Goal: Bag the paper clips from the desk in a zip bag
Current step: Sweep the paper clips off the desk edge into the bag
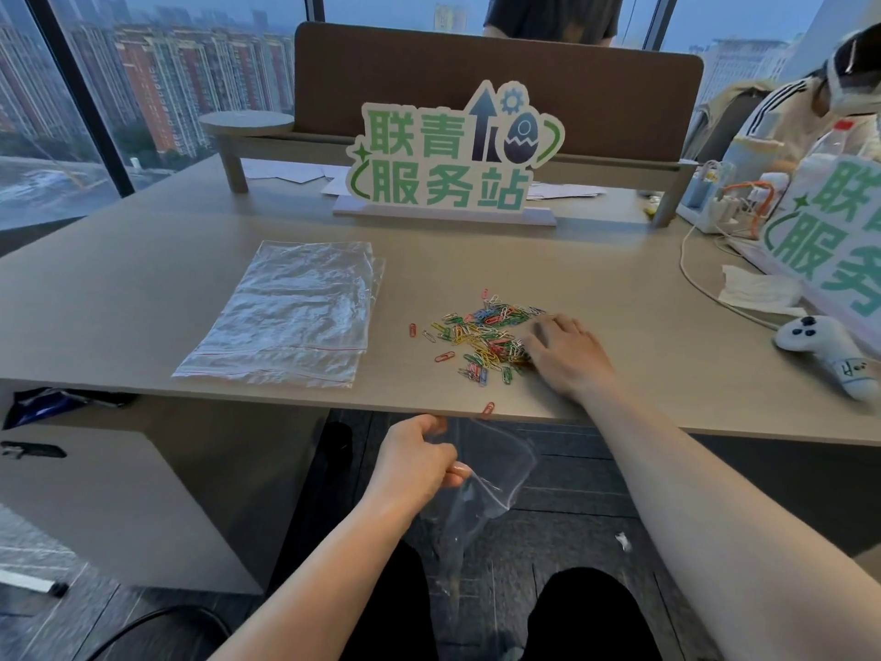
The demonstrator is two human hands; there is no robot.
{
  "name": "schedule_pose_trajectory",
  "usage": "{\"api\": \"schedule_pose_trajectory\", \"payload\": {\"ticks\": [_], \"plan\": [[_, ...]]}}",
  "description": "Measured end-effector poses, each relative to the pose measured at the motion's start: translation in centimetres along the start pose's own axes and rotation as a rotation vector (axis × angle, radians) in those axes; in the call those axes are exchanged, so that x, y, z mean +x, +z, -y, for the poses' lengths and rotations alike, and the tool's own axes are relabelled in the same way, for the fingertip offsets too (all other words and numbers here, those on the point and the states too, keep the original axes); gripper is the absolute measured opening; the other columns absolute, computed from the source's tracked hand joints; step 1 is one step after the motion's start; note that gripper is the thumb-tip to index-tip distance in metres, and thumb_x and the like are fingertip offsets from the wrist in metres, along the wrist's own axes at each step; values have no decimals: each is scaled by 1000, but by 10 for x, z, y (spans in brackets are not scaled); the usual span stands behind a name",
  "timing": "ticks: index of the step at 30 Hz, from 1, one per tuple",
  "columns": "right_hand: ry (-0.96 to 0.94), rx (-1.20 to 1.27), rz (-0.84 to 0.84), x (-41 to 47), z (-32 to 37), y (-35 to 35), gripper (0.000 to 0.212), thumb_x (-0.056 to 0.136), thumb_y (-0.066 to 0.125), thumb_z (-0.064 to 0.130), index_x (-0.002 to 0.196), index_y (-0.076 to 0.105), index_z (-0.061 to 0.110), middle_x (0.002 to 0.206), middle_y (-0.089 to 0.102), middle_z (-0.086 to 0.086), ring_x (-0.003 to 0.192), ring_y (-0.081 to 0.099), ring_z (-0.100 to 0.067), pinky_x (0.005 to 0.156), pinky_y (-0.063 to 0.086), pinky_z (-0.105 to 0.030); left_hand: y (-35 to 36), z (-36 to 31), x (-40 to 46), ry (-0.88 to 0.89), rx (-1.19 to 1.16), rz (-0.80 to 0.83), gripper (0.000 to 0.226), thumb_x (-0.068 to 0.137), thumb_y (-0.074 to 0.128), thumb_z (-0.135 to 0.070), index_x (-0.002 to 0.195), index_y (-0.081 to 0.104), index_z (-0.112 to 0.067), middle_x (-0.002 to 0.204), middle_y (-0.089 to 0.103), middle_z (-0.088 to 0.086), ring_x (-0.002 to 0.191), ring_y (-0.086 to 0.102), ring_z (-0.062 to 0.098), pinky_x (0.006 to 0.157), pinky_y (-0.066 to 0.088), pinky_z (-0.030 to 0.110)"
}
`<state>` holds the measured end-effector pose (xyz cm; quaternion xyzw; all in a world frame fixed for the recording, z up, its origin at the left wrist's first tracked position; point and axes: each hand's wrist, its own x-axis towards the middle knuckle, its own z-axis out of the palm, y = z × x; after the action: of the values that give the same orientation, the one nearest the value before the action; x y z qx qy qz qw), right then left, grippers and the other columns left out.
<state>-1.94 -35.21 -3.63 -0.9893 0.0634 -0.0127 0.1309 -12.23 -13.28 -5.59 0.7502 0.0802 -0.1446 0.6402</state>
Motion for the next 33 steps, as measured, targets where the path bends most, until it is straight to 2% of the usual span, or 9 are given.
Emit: {"api": "schedule_pose_trajectory", "payload": {"ticks": [9, 16, 23, 27, 30, 33], "plan": [[-189, 24, 62, -38, 23, 13, 61, 100, 20, 49, 154, 12, 22, 163, 7, 0, 149, 3, -18, 120, 4, -37, 2, 0, 0, 3, -6, -17, 57, 84, 49, 10, 139, 44, -3, 140, 49, 6, 74, 74, 27, 65, 60, 28], [-251, 48, 44, -68, 42, 21, 57, 101, 21, 44, 154, 12, 22, 163, 5, 0, 149, -1, -14, 120, 1, -33, 3, 1, -1, 19, -20, -15, 56, 83, 50, 9, 138, 46, -4, 139, 50, 7, 68, 71, 25, 68, 61, 32], [-272, 73, 21, -95, 54, 27, 58, 102, 22, 40, 154, 11, 19, 163, 4, -1, 149, -3, -15, 119, -2, -32, 2, 2, -1, 36, -25, -16, 56, 84, 51, 9, 138, 46, -4, 137, 51, 7, 68, 72, 25, 65, 60, 31], [-280, 54, 25, -108, 59, 28, 58, 102, 21, 38, 154, 9, 17, 163, 2, 0, 149, -4, -14, 118, -5, -30, 2, 1, -2, 46, -18, -21, 50, 84, 52, 8, 132, 52, -6, 116, 59, 0, 72, 73, 26, 64, 59, 31], [-286, 57, 21, -116, 62, 29, 57, 102, 21, 37, 154, 10, 19, 163, 3, 2, 149, -3, -13, 118, -5, -30, 1, 0, -5, 57, -7, -24, 44, 85, 52, 7, 126, 57, -9, 112, 61, 2, 73, 72, 23, 59, 58, 26], [-292, 74, 23, -122, 63, 30, 56, 102, 21, 37, 154, 10, 21, 163, 4, 3, 149, -3, -12, 119, -5, -31, 1, -3, -8, 68, -21, -18, 37, 86, 52, 7, 114, 60, -16, 98, 63, -4, 69, 71, 19, 57, 58, 24]]}}
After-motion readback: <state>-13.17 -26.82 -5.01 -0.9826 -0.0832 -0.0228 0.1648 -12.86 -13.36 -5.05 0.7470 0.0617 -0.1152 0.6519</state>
